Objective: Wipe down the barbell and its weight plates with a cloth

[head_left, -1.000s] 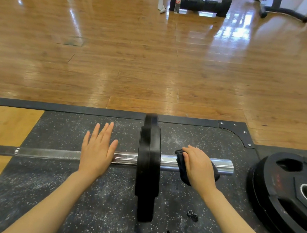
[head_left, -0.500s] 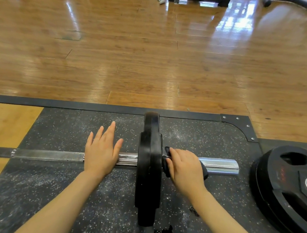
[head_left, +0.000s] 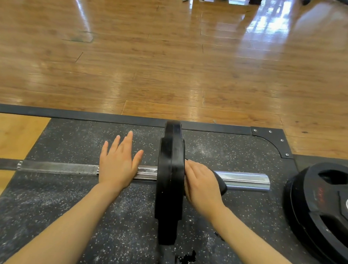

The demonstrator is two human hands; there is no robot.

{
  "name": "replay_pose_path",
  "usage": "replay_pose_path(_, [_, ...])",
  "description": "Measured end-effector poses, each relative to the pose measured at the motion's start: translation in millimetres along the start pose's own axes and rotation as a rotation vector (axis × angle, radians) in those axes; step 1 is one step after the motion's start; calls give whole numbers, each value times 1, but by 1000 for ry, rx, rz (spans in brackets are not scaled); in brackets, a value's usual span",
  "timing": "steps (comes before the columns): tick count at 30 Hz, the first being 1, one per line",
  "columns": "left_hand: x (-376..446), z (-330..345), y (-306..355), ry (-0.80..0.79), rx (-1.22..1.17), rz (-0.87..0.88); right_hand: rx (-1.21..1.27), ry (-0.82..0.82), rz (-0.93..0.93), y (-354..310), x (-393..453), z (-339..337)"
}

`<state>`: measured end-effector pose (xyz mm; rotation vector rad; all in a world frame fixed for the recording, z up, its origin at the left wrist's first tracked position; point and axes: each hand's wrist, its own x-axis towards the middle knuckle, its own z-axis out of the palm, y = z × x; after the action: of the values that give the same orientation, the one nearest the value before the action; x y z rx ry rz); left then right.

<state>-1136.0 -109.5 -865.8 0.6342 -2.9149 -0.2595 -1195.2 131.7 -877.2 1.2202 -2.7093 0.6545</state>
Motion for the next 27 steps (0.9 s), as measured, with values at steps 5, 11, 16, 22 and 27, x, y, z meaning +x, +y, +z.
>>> replay_pose_path(5, [2, 1, -1, 12, -24, -9, -85, 32, -37, 28, -25, -12])
replay_pose_path(11, [1, 1, 0, 21, 3, 18, -153, 66, 114, 77, -53, -39])
replay_pose_path(16, [2, 0, 1, 21, 15, 19, -153, 79, 155, 60, -36, -34])
replay_pose_path(22, [4, 0, 1, 25, -6, -1, -197, 105, 94, 62, -27, -33])
replay_pose_path(27, [5, -1, 2, 22, -4, -4, -254, 110, 218, 107, -49, -62])
